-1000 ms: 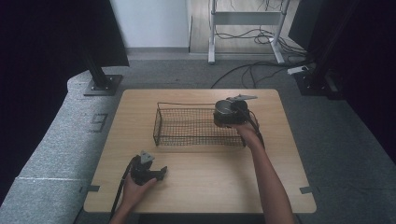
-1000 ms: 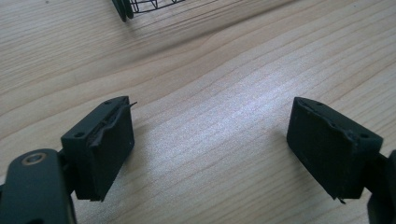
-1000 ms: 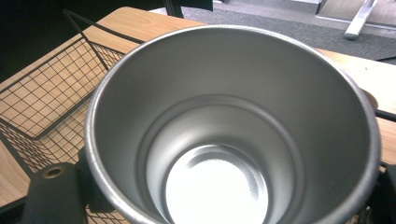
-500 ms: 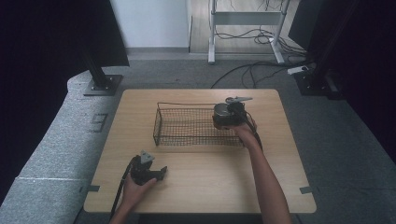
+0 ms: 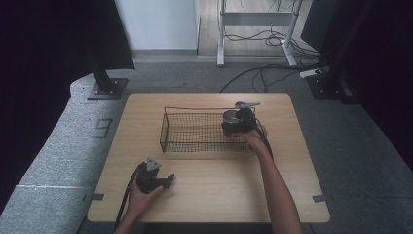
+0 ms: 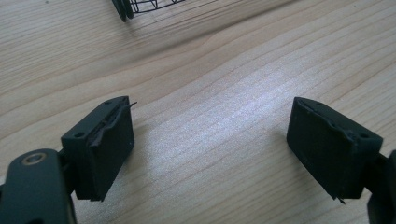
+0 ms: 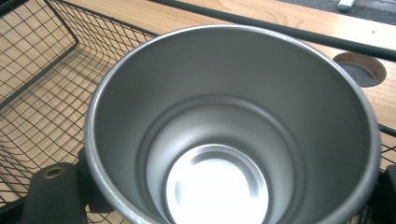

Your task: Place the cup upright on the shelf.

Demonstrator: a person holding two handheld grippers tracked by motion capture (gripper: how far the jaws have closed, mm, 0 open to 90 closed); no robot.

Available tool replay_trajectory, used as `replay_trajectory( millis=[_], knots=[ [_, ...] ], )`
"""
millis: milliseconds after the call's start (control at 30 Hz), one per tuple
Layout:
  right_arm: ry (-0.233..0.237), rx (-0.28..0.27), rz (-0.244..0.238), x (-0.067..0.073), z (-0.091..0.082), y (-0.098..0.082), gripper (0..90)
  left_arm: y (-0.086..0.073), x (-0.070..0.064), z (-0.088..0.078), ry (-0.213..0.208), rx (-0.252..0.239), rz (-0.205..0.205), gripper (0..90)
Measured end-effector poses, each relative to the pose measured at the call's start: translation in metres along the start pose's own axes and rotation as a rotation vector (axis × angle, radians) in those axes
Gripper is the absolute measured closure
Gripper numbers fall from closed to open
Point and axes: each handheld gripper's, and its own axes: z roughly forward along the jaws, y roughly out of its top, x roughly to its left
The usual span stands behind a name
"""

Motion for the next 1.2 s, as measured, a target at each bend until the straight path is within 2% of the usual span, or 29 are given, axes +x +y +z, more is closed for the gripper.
replay_trajectory(
  millis=[233, 467, 733, 1200],
  knots=[
    [0.0, 0.018, -0.013, 0.002, 0.002, -0.001, 18.0, 0.0, 0.0, 0.0, 0.0, 0.0, 0.0, 14.9],
    [0.001, 0.037, 0.0, 0.0, 0.004, -0.001, 18.0, 0.0, 0.0, 0.0, -0.001, 0.0, 0.001, 14.9],
    [-0.009, 0.109, -0.011, 0.002, 0.009, 0.002, 17.9, 0.0, 0.0, 0.0, -0.001, 0.0, 0.001, 14.9],
    [-0.012, 0.152, -0.015, 0.001, 0.015, 0.004, 17.8, 0.0, 0.0, 0.0, -0.001, 0.0, 0.002, 14.9]
  ],
)
